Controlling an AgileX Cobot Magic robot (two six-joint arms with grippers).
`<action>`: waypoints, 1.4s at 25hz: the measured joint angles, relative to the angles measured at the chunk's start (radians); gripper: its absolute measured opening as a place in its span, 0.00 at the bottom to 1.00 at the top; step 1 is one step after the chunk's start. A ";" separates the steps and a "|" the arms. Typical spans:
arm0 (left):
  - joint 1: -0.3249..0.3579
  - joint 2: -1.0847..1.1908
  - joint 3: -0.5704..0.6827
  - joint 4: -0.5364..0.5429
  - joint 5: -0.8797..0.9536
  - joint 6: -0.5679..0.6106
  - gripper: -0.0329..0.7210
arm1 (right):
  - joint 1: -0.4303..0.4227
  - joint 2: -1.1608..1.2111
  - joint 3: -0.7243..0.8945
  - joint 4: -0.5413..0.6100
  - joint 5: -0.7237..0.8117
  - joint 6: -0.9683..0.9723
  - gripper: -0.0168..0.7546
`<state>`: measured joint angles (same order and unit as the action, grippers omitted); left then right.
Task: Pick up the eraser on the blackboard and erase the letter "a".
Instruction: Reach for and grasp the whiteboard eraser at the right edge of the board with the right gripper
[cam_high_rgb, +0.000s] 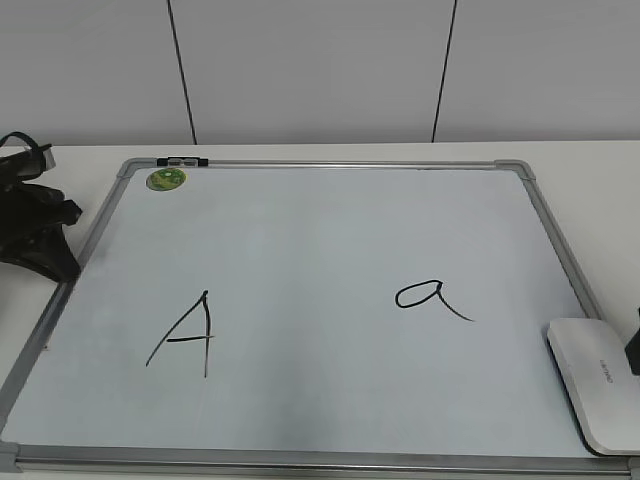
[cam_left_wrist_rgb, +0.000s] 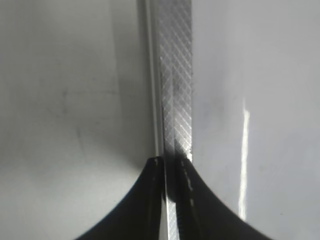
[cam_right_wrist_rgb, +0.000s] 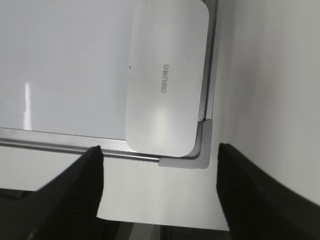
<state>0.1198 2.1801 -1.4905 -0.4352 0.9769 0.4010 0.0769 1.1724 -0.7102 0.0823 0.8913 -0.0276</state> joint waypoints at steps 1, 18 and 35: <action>0.000 0.000 0.000 -0.002 0.000 0.000 0.09 | 0.002 0.022 0.000 0.000 -0.013 0.002 0.70; 0.000 0.000 0.000 -0.002 0.000 0.000 0.09 | 0.002 0.363 -0.019 0.001 -0.208 0.004 0.88; 0.000 0.000 0.000 -0.002 0.001 0.000 0.09 | 0.002 0.503 -0.089 0.005 -0.216 0.004 0.77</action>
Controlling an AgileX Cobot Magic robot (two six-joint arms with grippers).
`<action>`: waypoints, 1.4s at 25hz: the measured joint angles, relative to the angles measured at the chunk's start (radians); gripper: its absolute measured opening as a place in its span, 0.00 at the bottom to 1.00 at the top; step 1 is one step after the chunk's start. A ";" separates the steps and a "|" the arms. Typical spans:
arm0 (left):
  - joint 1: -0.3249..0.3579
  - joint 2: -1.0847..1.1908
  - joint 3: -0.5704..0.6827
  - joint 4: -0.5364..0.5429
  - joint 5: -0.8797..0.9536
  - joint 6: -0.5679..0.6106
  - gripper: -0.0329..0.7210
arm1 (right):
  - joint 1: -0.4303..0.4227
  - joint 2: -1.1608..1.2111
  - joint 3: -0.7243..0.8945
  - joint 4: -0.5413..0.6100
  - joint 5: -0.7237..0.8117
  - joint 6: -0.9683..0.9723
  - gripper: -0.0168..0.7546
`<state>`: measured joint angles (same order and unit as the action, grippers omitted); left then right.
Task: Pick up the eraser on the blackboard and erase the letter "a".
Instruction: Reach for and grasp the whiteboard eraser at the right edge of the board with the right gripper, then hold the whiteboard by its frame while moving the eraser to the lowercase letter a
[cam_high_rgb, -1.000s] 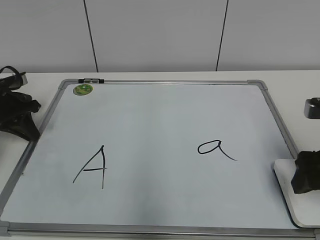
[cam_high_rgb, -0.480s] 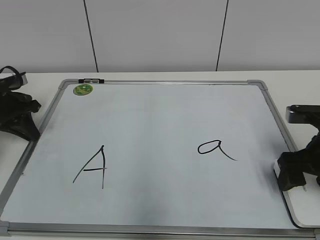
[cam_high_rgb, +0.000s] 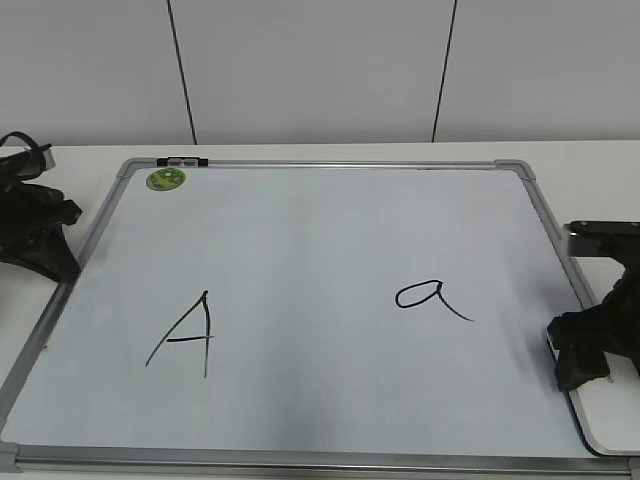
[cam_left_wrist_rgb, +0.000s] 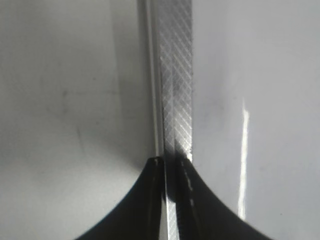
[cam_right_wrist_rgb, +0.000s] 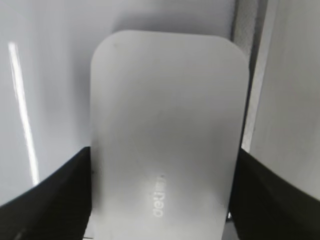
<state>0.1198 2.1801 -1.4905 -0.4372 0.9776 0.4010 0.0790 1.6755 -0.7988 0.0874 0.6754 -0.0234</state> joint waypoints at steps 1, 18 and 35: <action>0.000 0.000 0.000 0.000 0.000 0.000 0.09 | 0.000 0.000 0.000 0.000 0.000 0.002 0.74; 0.001 0.000 0.000 0.000 0.000 0.000 0.09 | 0.001 -0.041 -0.039 0.004 0.090 0.004 0.72; 0.001 0.000 0.000 -0.002 0.000 0.000 0.09 | 0.095 0.001 -0.315 0.042 0.225 -0.067 0.72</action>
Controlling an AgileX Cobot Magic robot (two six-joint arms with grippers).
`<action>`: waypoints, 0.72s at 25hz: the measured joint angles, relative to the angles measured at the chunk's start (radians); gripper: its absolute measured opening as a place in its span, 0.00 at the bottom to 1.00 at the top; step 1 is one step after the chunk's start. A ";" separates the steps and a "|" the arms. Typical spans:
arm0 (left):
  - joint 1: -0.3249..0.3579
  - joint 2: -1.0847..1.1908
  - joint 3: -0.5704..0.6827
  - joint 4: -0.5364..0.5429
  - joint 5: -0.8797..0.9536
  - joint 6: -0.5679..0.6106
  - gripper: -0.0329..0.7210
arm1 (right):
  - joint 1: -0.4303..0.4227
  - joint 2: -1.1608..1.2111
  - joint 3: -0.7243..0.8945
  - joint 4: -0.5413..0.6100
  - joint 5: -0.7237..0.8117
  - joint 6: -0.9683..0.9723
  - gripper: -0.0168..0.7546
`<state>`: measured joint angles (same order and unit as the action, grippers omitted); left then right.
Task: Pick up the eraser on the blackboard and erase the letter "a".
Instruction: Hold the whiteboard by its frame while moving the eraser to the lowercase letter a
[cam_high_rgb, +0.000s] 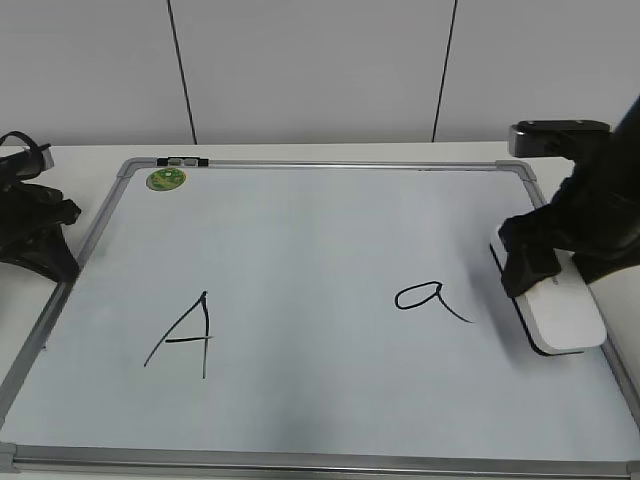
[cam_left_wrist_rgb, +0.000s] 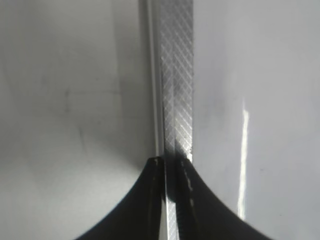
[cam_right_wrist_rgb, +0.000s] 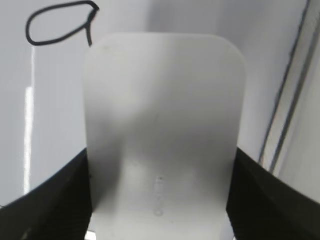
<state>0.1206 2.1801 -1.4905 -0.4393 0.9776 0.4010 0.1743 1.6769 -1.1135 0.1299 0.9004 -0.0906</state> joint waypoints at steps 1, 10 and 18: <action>0.000 0.000 0.000 -0.001 0.000 0.000 0.09 | 0.013 0.025 -0.030 0.000 0.005 -0.001 0.72; 0.000 0.000 0.000 -0.006 0.002 0.000 0.09 | 0.042 0.269 -0.258 -0.023 0.061 -0.017 0.72; 0.000 0.000 0.000 -0.006 0.002 -0.004 0.09 | 0.042 0.397 -0.357 -0.027 0.088 -0.021 0.72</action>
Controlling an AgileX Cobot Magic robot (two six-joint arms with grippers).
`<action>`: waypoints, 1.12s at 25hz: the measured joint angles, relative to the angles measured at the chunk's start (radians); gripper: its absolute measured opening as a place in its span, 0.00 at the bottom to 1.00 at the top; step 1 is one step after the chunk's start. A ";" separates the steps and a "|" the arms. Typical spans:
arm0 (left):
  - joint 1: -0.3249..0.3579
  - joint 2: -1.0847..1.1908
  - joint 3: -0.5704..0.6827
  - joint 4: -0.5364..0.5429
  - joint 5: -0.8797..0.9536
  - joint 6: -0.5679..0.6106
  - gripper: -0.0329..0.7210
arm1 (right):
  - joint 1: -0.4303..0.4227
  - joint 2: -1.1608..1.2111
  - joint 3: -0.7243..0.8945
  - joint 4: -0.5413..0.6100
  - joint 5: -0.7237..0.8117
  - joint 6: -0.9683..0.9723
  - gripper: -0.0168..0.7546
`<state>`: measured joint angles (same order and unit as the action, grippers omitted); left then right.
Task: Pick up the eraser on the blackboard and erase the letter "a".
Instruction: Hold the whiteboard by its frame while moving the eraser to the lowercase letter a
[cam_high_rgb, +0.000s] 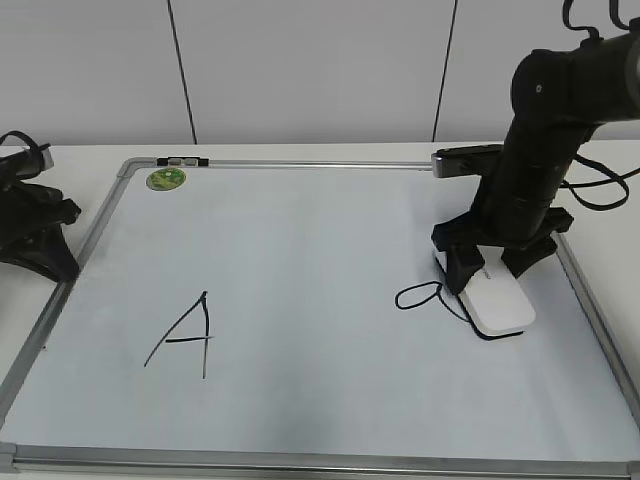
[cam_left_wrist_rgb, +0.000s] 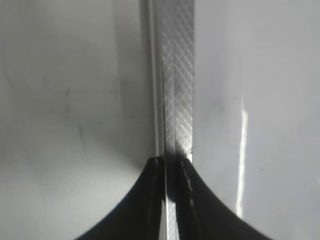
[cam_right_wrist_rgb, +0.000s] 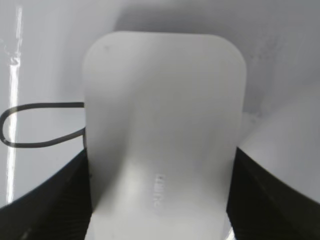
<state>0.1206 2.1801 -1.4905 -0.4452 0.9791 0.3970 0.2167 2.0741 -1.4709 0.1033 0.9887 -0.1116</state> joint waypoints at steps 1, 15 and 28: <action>0.000 0.000 0.000 0.000 0.000 0.000 0.09 | 0.001 0.012 -0.005 0.000 0.002 0.000 0.72; 0.004 0.000 0.000 0.002 -0.004 0.000 0.09 | 0.193 0.067 -0.080 -0.062 0.019 -0.010 0.72; 0.006 0.000 -0.002 0.008 -0.006 0.000 0.09 | 0.270 0.126 -0.201 -0.026 0.100 -0.023 0.72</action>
<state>0.1270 2.1801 -1.4927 -0.4373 0.9735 0.3970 0.4870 2.2001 -1.6716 0.0770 1.0884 -0.1343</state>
